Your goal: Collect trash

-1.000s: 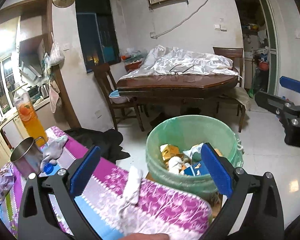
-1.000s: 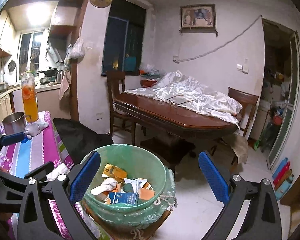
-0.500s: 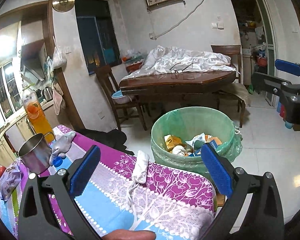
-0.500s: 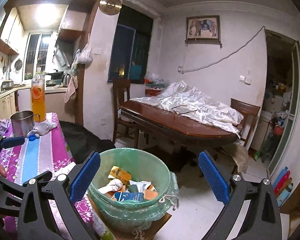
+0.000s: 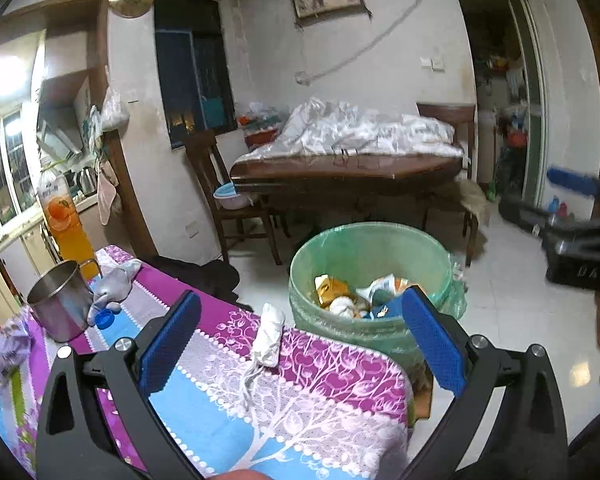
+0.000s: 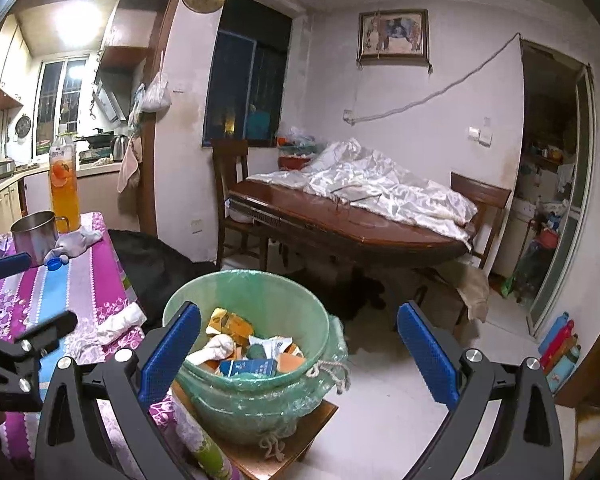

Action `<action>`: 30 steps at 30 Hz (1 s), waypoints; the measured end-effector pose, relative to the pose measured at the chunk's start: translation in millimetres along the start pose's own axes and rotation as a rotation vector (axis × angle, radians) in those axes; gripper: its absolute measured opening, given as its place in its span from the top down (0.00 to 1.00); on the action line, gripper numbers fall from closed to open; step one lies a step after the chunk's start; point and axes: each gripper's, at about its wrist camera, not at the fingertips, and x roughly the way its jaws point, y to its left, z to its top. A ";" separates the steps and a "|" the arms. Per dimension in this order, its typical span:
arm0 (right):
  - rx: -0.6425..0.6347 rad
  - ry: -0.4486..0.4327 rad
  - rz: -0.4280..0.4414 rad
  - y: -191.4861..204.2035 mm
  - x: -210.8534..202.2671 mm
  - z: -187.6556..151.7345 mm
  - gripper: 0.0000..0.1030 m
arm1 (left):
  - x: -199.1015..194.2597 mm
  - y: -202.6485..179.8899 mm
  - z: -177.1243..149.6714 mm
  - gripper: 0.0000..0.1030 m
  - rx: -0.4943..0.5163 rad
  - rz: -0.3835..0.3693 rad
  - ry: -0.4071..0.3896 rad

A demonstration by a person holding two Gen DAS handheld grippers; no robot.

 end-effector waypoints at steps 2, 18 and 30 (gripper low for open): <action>0.003 0.010 0.009 0.4 2.5 -2.2 0.05 | 0.6 1.0 -0.1 0.06 -0.010 0.005 -0.002; -0.002 0.002 -0.016 0.5 5.3 -1.8 0.05 | 2.4 -9.9 -7.0 0.08 0.029 -0.004 -0.007; -0.006 0.014 -0.036 -0.5 11.0 -2.0 0.05 | 14.9 -13.8 -8.9 0.07 0.049 0.004 0.064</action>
